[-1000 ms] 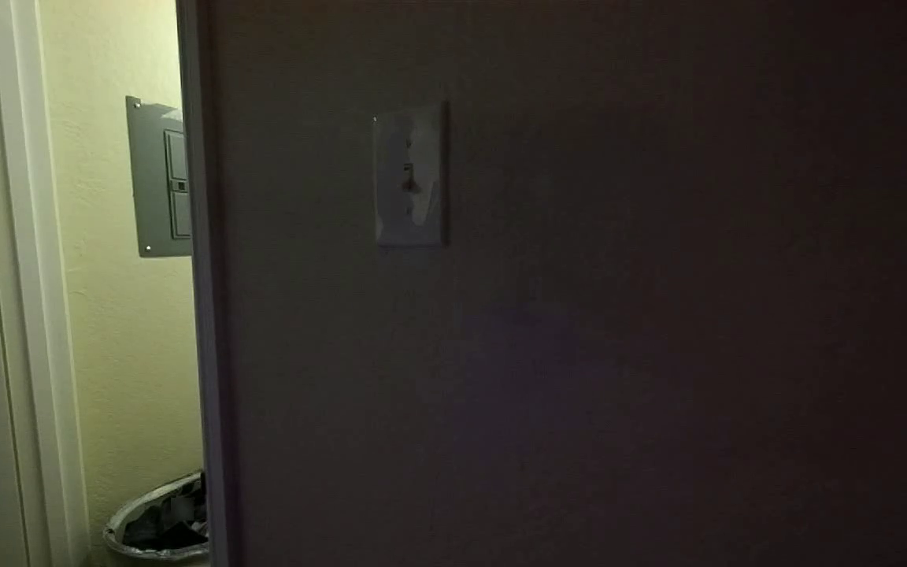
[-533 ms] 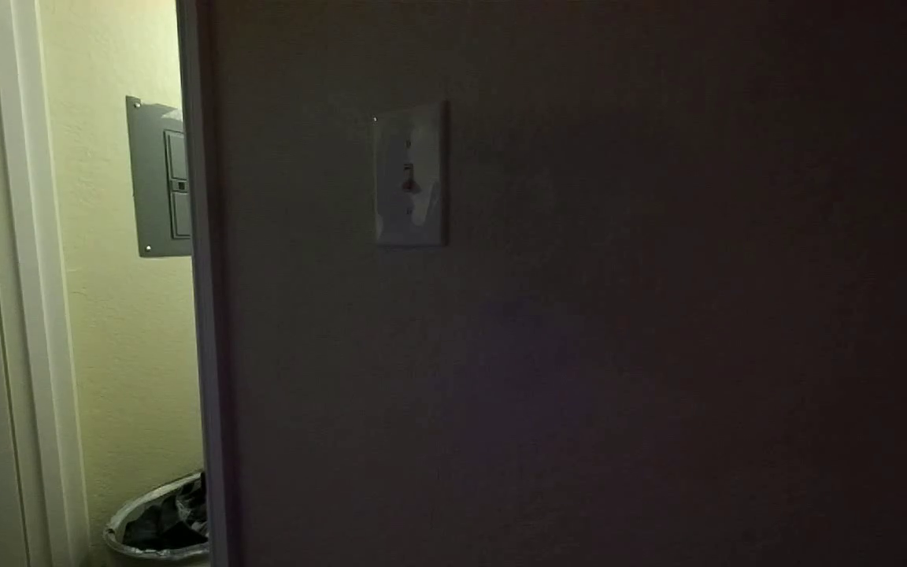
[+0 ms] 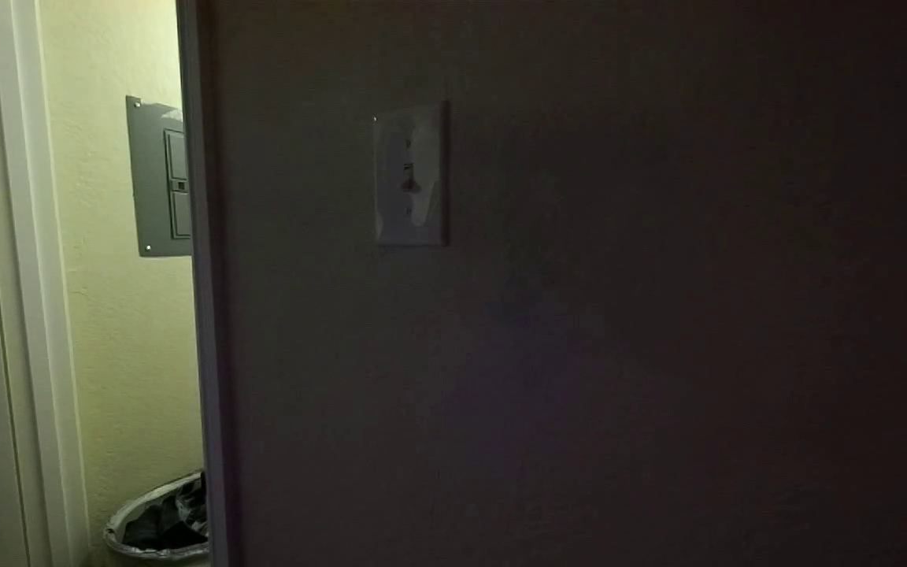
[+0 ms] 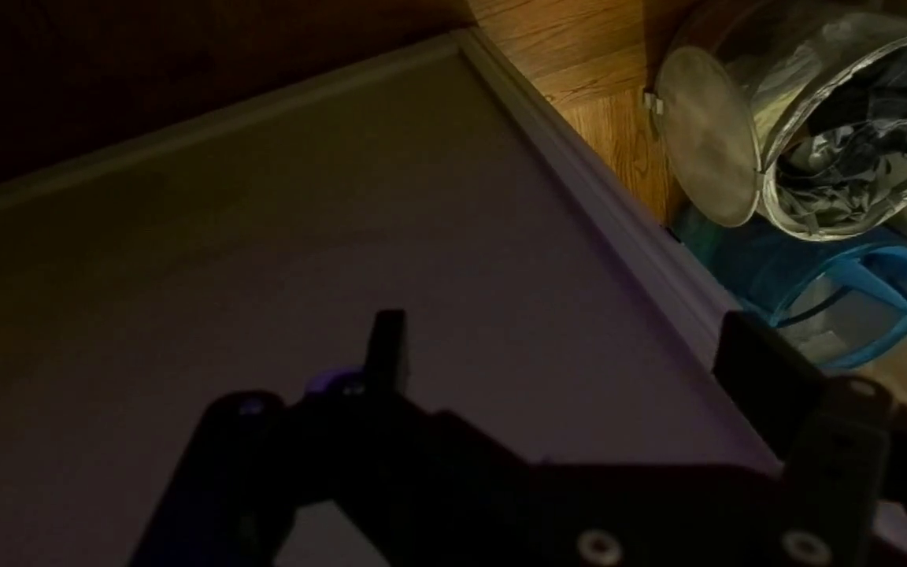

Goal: Turn on the light

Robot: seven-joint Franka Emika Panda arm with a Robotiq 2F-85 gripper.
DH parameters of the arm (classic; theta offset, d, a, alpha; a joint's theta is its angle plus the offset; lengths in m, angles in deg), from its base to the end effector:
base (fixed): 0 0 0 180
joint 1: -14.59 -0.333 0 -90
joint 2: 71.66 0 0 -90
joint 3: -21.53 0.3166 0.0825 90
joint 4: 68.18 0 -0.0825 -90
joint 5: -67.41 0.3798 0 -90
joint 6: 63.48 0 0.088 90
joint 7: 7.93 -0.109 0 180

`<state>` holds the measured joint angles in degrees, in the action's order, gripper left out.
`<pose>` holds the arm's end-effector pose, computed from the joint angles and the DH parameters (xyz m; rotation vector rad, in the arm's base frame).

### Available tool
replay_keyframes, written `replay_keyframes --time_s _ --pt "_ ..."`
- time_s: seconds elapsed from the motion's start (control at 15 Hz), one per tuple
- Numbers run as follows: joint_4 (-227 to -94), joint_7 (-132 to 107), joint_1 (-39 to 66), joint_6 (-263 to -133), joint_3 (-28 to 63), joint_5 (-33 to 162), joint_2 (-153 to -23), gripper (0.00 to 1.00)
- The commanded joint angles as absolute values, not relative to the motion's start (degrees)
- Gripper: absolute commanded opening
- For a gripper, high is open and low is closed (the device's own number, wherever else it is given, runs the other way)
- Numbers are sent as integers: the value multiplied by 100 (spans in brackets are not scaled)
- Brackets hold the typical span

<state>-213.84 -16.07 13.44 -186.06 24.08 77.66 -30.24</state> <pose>0.3577 0.0330 0.5359 -2.9324 0.2292 -0.4529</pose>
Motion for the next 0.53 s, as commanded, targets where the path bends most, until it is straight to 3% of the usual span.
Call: replay_keyframes --time_s 0.0,0.47 --pt "-21002 -1444 1541 -18859 2314 7485 -3618 100" --pt "-20176 -1270 1679 -19908 2199 7089 -4819 100"
